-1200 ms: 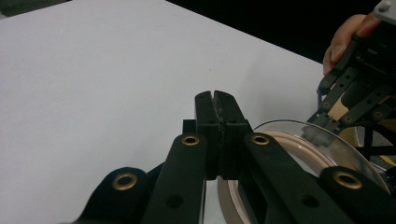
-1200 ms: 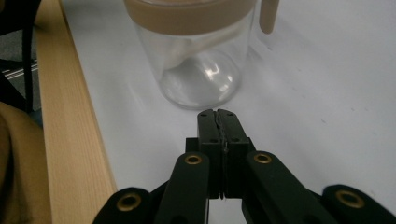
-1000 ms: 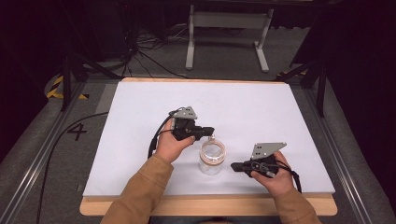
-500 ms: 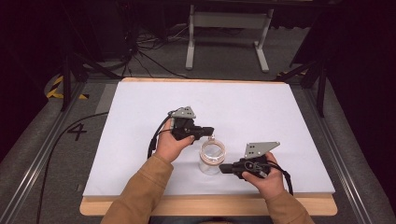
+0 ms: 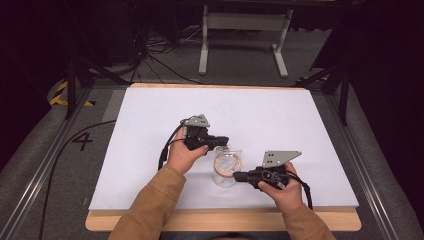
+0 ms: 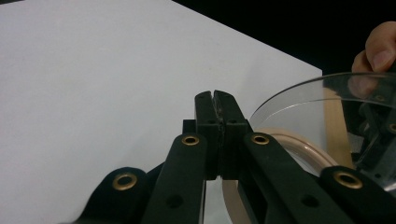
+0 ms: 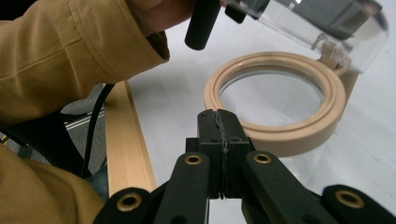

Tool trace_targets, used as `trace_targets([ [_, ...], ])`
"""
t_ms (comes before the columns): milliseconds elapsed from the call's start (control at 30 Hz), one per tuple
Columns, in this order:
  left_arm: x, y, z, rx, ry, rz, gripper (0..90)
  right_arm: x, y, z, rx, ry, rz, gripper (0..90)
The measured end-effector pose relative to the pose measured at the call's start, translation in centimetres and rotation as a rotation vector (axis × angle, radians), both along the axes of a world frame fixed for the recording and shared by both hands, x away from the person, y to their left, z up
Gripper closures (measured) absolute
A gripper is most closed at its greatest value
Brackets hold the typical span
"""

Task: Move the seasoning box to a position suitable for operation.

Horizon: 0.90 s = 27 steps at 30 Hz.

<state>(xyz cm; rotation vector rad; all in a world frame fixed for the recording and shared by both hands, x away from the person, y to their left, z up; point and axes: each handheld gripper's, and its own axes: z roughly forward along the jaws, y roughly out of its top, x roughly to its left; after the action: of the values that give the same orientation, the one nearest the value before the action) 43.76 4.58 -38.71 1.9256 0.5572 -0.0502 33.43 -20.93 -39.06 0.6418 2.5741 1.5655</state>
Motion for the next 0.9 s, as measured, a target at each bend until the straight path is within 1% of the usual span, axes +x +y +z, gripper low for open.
trace_targets([
  [167, -0.01, 0.00, 0.00, 0.000, 0.000, 0.001, 89.8, 0.19, -0.06, 0.44, 0.042, -0.025, -0.035, 90.0],
  [267, -0.01, 0.00, -0.01, -0.001, 0.000, 0.001, 89.8, 0.39, -0.27, 0.78, 0.076, -0.054, -0.073, 90.0],
  [333, -0.02, -0.02, 0.00, -0.001, 0.001, 0.001, 89.8, 0.52, -0.35, 0.92, 0.092, -0.064, -0.081, 90.0],
  [400, -0.02, -0.01, 0.00, 0.000, 0.000, 0.002, 89.8, 0.66, -0.38, 1.01, 0.099, -0.075, -0.093, 90.0],
  [500, 0.00, 0.01, 0.01, 0.001, -0.003, 0.001, 89.5, 0.83, -0.45, 0.93, 0.099, -0.092, -0.097, 90.0],
  [667, -0.03, 0.02, 0.03, 0.002, 0.001, 0.005, 88.4, 0.85, -0.55, 1.01, 0.110, -0.100, -0.106, 90.0],
  [800, 0.00, 0.11, 0.11, 0.014, -0.006, 0.011, 85.4, 0.85, -0.60, 1.03, 0.113, -0.103, -0.112, 90.0],
  [833, -0.05, 0.17, 0.15, 0.019, -0.004, 0.020, 85.4, 0.86, -0.62, 1.03, 0.113, -0.103, -0.112, 90.0],
  [867, -0.08, 0.20, 0.21, 0.021, -0.008, 0.031, 83.6, 0.86, -0.63, 1.04, 0.113, -0.105, -0.113, 90.0],
  [900, -0.14, 0.26, 0.34, 0.016, -0.011, 0.039, 82.2, 0.86, -0.64, 1.06, 0.112, -0.106, -0.113, 90.0],
])
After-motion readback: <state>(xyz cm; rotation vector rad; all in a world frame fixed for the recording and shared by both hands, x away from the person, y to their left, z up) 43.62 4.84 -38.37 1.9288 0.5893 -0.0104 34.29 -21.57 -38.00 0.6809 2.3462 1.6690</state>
